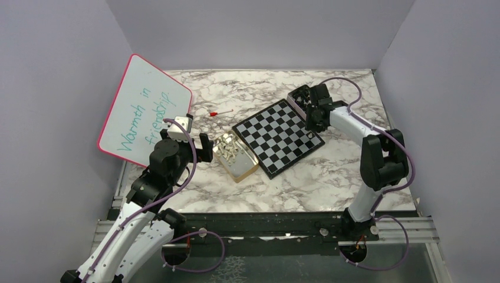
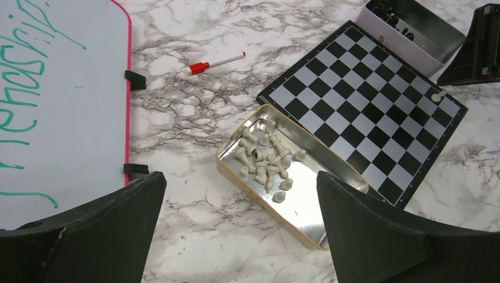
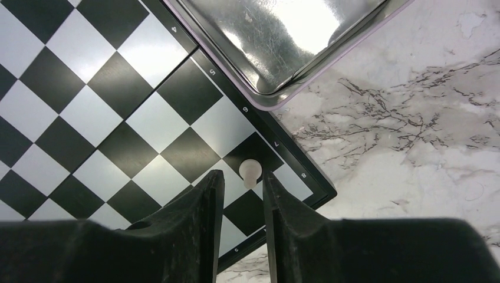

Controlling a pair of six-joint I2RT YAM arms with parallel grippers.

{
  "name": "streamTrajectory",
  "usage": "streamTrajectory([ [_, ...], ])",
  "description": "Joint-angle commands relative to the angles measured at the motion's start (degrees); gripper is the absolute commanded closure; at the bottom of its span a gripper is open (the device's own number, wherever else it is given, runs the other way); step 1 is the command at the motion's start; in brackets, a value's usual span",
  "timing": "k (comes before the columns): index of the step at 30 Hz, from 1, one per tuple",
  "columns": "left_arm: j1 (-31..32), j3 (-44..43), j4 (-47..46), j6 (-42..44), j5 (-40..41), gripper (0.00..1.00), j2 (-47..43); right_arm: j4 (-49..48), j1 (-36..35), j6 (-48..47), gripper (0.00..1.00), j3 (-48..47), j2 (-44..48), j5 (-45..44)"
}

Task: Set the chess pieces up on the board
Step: Place the chess piece on the chessboard, then pick up the chess piece from the storage box.

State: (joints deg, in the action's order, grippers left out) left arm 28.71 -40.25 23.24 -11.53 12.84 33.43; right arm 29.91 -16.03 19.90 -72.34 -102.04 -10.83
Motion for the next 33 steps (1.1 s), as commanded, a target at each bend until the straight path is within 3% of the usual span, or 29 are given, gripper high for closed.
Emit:
streamTrajectory([
  [1,-0.06,0.61,-1.28,0.2,-0.71,0.01,-0.78,4.2,0.29,0.08,0.64,-3.18,3.36,2.23],
  [9,-0.06,0.48,-1.27,0.26,-0.44,0.01,-0.89,3.17,-1.28,0.49,0.63,-1.8,10.17,11.87],
  [16,-0.06,0.26,-1.19,0.16,2.02,0.01,-1.54,-2.35,-9.64,3.13,0.63,1.37,13.05,14.24],
  [25,-0.06,0.15,-0.37,-1.02,7.06,0.01,-5.82,-7.87,-25.83,5.86,0.66,-1.56,7.79,11.3],
  [33,-0.06,0.21,0.0,-1.3,10.13,0.01,-8.46,-9.02,-33.79,6.7,0.7,-7.93,-1.42,6.5],
])
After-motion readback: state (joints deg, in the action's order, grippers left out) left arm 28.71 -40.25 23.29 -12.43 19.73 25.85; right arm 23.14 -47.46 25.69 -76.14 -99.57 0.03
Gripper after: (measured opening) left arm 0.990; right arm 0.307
